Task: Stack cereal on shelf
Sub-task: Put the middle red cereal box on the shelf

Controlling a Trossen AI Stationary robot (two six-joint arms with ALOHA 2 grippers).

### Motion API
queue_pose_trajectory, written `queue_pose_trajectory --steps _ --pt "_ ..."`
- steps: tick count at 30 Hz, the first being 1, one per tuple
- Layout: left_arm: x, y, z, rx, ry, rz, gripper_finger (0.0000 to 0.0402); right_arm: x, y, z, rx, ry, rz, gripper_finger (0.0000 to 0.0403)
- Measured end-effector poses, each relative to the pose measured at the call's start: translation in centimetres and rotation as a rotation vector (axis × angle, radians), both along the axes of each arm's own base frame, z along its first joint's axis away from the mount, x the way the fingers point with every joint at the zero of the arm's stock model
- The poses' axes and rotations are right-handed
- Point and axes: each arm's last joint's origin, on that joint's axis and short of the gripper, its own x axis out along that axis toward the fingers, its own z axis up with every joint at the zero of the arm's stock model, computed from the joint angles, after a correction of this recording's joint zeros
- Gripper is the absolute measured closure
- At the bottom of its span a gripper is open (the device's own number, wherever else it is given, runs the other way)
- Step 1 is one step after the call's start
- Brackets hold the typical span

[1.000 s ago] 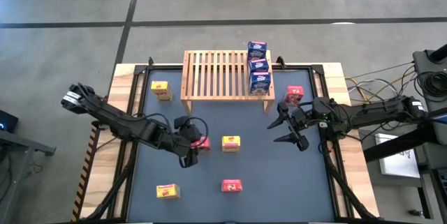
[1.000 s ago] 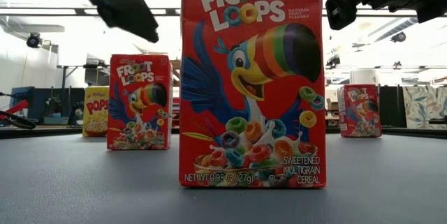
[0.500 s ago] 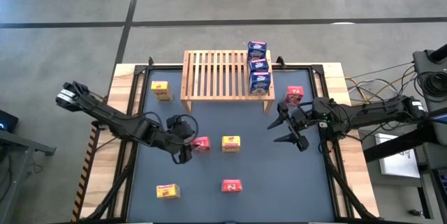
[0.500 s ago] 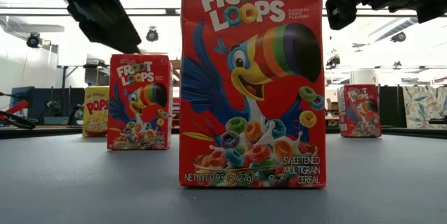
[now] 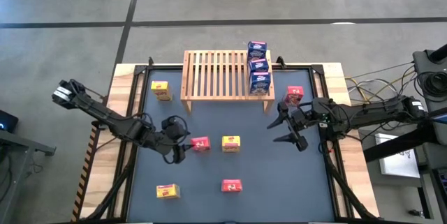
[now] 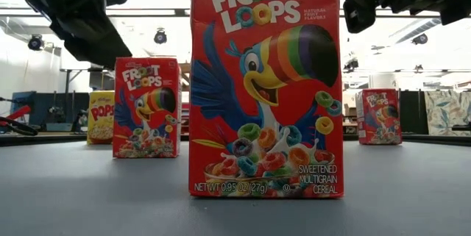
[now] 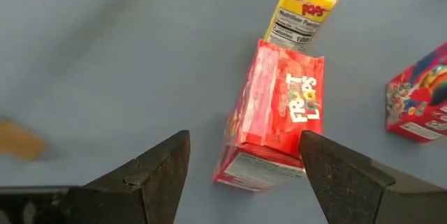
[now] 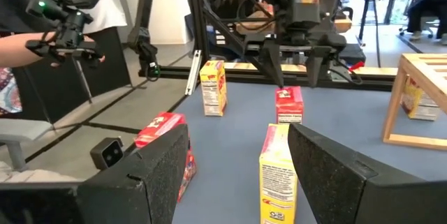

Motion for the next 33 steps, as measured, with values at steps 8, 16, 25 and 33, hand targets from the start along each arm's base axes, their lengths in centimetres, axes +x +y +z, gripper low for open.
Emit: queue_pose_trajectory --steps 8,16,25,33 --pt "0.4 -0.2 1.7 -0.007 -0.044 -0.027 0.0147 0.0 0.0 -0.1 -0.001 0.004 -0.017 0.0168" --pt "0.7 -0.3 2.6 -0.013 -0.060 -0.029 0.0147 0.0 0.0 -0.2 0.002 0.018 -0.017 0.0168" --pt "0.7 -0.5 2.8 -0.091 -0.074 0.006 0.0147 0.0 0.0 -0.2 0.003 0.021 -0.017 0.0168" --pt "0.6 -1.0 3.1 -0.123 -0.075 -0.035 0.0147 0.0 0.0 -0.2 0.003 0.021 -0.017 0.0168"
